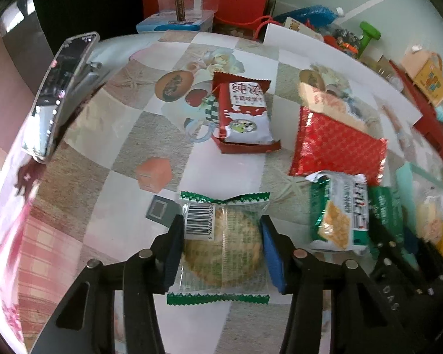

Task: Organize snacks
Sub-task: 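Grasp the green packet with the right tool while the left tool holds the biscuit packet, then carry the biscuit packet with the left tool while the right tool carries the green packet to the tray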

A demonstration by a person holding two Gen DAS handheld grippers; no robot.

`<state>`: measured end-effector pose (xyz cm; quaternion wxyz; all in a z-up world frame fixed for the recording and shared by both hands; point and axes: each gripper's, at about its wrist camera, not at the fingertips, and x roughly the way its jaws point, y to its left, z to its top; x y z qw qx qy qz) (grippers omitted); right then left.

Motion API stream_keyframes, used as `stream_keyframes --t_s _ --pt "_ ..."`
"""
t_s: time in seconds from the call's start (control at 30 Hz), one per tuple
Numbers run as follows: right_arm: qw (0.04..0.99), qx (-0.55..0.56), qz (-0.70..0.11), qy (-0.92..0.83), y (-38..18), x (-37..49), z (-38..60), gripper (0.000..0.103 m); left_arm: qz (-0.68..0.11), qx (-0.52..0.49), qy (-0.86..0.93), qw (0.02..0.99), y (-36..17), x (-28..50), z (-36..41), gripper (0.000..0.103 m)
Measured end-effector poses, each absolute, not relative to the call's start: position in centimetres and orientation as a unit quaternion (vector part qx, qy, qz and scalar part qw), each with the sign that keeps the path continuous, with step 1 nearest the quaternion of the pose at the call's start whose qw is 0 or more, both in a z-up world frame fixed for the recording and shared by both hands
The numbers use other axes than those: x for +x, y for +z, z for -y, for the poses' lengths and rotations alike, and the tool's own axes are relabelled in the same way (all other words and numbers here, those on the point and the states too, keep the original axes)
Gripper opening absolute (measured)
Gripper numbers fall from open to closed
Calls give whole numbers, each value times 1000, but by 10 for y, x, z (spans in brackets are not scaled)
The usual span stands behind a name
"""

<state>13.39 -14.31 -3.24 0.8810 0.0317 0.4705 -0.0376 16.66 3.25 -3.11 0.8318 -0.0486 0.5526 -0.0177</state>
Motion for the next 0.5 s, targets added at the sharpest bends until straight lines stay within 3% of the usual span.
stream_keyframes --t_s 0.5 --pt "907 39 -416 -50 18 109 155 42 -516 -78 -49 852 9 153 -30 51"
